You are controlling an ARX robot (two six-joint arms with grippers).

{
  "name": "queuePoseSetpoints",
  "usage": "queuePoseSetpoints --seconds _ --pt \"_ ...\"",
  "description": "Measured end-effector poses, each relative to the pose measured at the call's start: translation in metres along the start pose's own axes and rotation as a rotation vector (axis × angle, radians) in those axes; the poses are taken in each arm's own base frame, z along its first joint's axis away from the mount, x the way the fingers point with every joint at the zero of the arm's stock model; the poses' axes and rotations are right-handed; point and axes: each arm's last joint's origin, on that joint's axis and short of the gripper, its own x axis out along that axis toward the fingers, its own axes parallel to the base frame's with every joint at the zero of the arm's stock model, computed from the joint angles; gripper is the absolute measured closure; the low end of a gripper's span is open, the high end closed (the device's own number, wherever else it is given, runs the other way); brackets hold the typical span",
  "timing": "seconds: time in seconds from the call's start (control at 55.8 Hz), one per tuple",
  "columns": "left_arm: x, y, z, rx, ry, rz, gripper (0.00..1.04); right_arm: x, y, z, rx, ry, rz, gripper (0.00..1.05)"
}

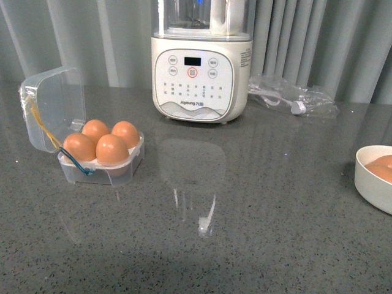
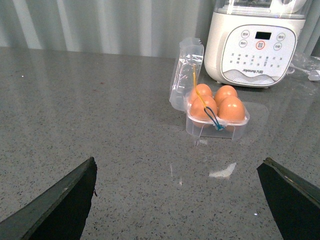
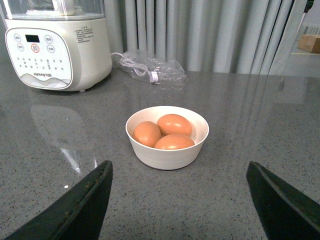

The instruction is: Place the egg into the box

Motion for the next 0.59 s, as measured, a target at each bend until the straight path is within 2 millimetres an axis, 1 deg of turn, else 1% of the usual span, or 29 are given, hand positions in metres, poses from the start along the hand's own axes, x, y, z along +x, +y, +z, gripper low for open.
queuePoseSetpoints --seconds 0.018,0.036,0.09,0.287,0.322,0.34,0.358,0.43,0.502,0.591 --pt "0.0 0.0 0.0 0.0 0.0 0.0 0.07 0.0 0.0 0.0 0.0 0.0 0.0 0.06" --pt "0.0 0.0 0.0 0.0 0.0 0.0 0.07 0.0 0.0 0.0 0.002 0.0 0.0 0.05" --pt "0.0 0.0 0.0 0.0 0.0 0.0 0.07 0.0 0.0 0.0 0.002 0.0 0.0 0.08" --pt "0.0 0.0 0.0 0.0 0.0 0.0 0.07 0.0 0.0 0.0 0.003 0.0 0.0 0.07" --pt "0.001 0.0 -0.002 -0.017 0.034 0.037 0.07 0.0 0.0 0.0 0.003 0.0 0.0 0.07" --pt "0.001 -0.001 -0.003 -0.039 0.079 0.073 0.07 0.0 0.0 0.0 0.003 0.0 0.0 0.07" --pt "0.001 -0.001 -0.004 -0.058 0.131 0.143 0.07 0.0 0.0 0.0 0.003 0.0 0.0 0.07" --pt "0.005 -0.001 -0.009 -0.104 0.229 0.304 0.07 0.0 0.0 0.0 0.004 0.0 -0.001 0.07" --pt "0.01 -0.002 -0.01 -0.126 0.242 0.337 0.07 0.0 0.0 0.0 0.004 0.0 0.001 0.07" --pt "0.016 -0.001 -0.004 -0.143 0.204 0.336 0.07 0.0 0.0 0.0 0.004 0.0 0.0 0.07"
